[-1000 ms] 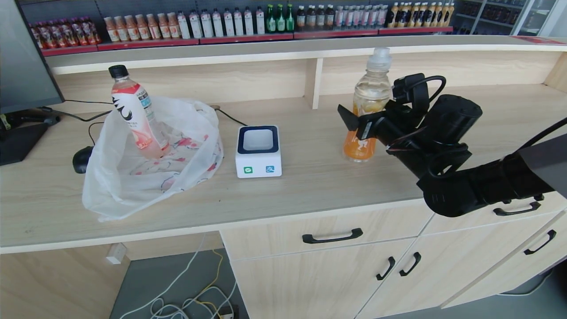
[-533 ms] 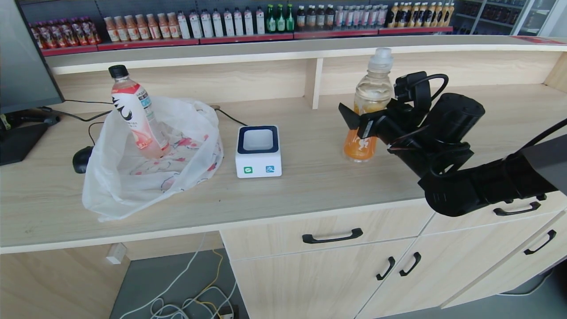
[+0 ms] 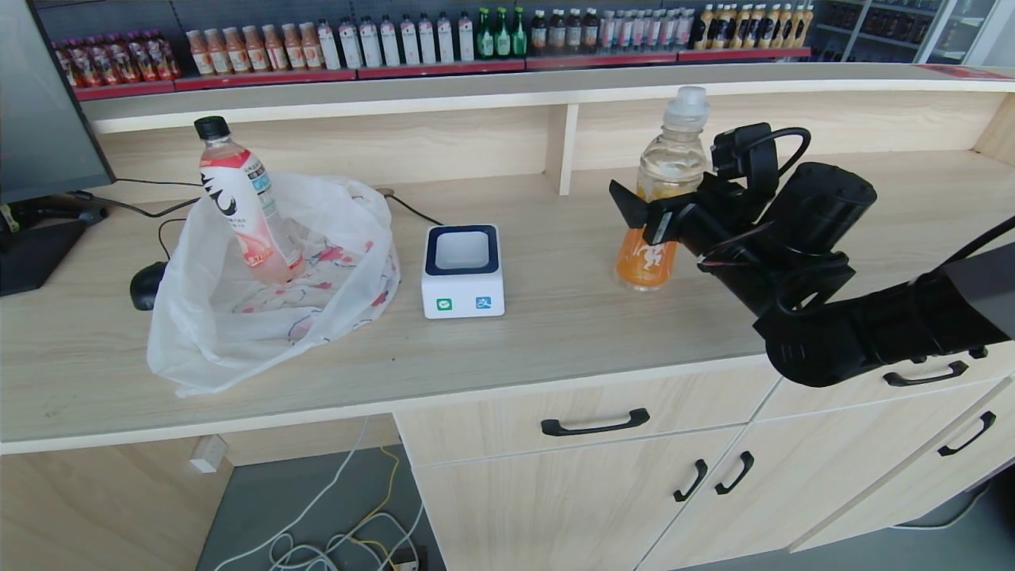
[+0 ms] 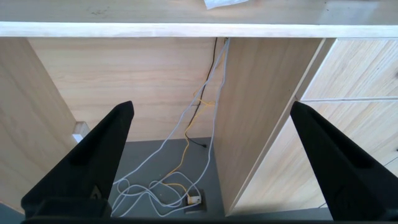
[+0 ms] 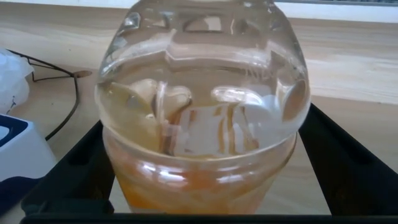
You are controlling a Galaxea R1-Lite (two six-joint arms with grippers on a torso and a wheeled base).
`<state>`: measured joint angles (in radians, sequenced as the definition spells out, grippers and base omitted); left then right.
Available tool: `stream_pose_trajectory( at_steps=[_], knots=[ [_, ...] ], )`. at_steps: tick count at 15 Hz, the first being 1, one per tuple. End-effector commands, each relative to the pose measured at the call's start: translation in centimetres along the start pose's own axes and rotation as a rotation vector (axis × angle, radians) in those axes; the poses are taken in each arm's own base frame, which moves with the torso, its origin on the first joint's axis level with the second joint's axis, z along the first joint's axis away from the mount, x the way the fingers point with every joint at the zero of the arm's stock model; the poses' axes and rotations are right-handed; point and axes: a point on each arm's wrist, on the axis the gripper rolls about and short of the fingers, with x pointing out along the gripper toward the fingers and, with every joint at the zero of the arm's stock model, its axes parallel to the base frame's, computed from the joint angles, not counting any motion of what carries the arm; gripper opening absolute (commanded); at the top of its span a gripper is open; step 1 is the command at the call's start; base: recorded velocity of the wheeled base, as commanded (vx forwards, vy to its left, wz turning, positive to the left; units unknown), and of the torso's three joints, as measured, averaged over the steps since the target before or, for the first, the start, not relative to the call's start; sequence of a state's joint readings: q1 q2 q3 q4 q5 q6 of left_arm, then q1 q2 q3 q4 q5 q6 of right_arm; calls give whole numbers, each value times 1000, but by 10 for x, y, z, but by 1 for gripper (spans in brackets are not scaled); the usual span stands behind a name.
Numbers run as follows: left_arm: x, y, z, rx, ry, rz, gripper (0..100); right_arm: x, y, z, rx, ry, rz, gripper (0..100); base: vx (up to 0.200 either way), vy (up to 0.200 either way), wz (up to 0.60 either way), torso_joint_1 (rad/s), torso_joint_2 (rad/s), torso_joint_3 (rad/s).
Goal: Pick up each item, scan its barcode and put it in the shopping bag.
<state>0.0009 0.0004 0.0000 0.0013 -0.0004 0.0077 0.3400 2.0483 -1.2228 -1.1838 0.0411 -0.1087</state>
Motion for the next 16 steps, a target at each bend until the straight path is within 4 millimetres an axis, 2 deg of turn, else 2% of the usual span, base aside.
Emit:
stream_pose_trajectory(
  at_steps=[1, 4, 5, 16],
  knots=[
    [0, 0, 0, 0, 0, 1, 100, 0, 0, 2, 0, -5, 0, 100, 0, 0, 0, 0, 0, 0],
    [0, 0, 0, 0, -2, 1, 100, 0, 0, 2, 0, -5, -6, 100, 0, 0, 0, 0, 0, 0],
    [0, 0, 0, 0, 0, 1, 100, 0, 0, 2, -2, -5, -15, 0, 0, 0, 0, 0, 0, 0],
    [0, 0, 0, 0, 0, 1, 100, -5, -2, 25, 13, -52, -25, 0, 0, 0, 0, 0, 0, 0]
  ],
)
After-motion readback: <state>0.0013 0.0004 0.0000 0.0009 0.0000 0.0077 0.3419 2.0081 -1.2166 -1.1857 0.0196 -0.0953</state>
